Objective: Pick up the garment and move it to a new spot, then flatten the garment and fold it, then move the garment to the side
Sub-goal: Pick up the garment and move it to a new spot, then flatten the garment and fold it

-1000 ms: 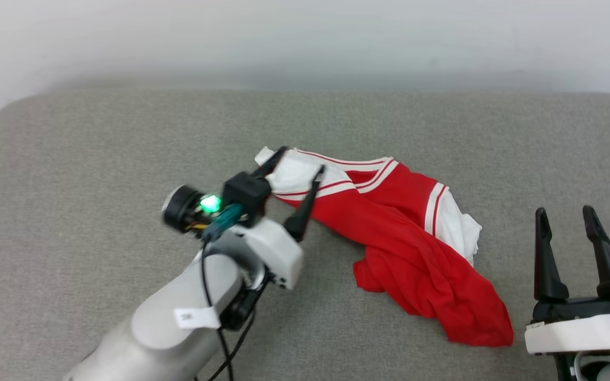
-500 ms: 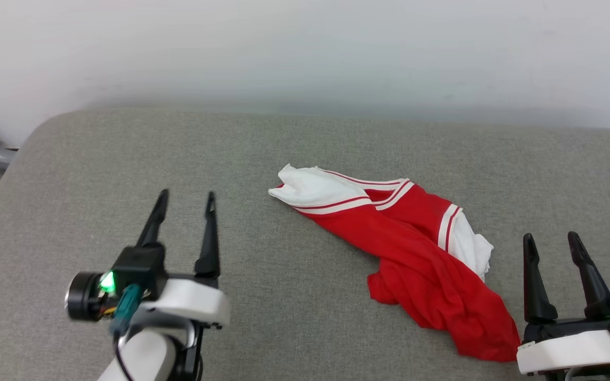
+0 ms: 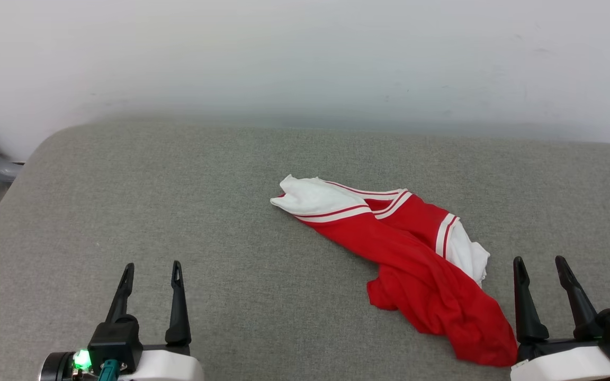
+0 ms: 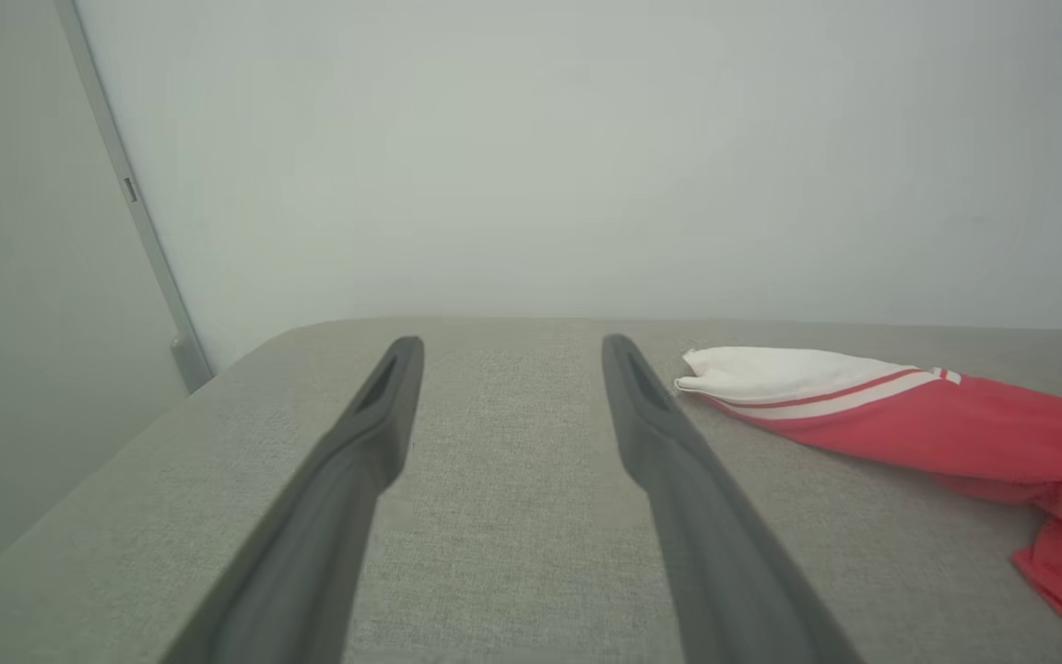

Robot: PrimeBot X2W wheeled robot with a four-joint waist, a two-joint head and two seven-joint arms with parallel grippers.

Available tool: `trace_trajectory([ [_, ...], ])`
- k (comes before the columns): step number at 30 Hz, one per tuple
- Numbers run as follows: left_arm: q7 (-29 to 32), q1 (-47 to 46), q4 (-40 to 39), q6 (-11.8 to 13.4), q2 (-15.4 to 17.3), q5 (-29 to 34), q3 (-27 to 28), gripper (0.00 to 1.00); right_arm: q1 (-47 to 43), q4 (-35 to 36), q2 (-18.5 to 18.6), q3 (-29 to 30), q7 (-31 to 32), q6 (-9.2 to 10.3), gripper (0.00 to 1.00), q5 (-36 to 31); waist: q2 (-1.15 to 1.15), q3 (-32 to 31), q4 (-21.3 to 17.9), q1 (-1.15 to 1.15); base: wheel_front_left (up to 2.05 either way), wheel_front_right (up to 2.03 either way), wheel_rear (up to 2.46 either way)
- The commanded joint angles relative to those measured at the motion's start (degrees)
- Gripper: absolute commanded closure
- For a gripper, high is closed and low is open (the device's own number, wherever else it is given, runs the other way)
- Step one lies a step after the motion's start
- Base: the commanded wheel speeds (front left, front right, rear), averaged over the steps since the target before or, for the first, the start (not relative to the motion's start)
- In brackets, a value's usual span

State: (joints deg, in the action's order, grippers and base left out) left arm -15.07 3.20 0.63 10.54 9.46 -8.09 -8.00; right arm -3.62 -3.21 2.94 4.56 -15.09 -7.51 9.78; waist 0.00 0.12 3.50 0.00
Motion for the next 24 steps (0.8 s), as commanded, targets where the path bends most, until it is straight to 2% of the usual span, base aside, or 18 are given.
trace_trajectory([
  [1,-0.15,0.55,0.21,-0.30,-0.50,0.38,0.48,0.00,-0.78,-0.08,-0.11,-0.05,-0.12,0.04,0.00,0.09,0.00,-0.03,0.05,0.00,0.00,0.00,0.00],
  [10,-0.15,2.13,1.03,-4.42,-2.52,3.86,2.87,0.00,-1.29,-0.52,-0.11,-0.25,-0.12,0.04,0.00,-0.42,0.00,-0.34,0.40,0.00,0.00,0.00,0.00],
  [24,-0.15,2.47,2.07,-6.67,-4.47,5.83,4.91,0.00,-1.21,-1.27,-0.11,-0.65,-0.12,0.04,0.00,-0.80,0.00,-0.87,0.61,0.00,0.00,0.00,0.00],
])
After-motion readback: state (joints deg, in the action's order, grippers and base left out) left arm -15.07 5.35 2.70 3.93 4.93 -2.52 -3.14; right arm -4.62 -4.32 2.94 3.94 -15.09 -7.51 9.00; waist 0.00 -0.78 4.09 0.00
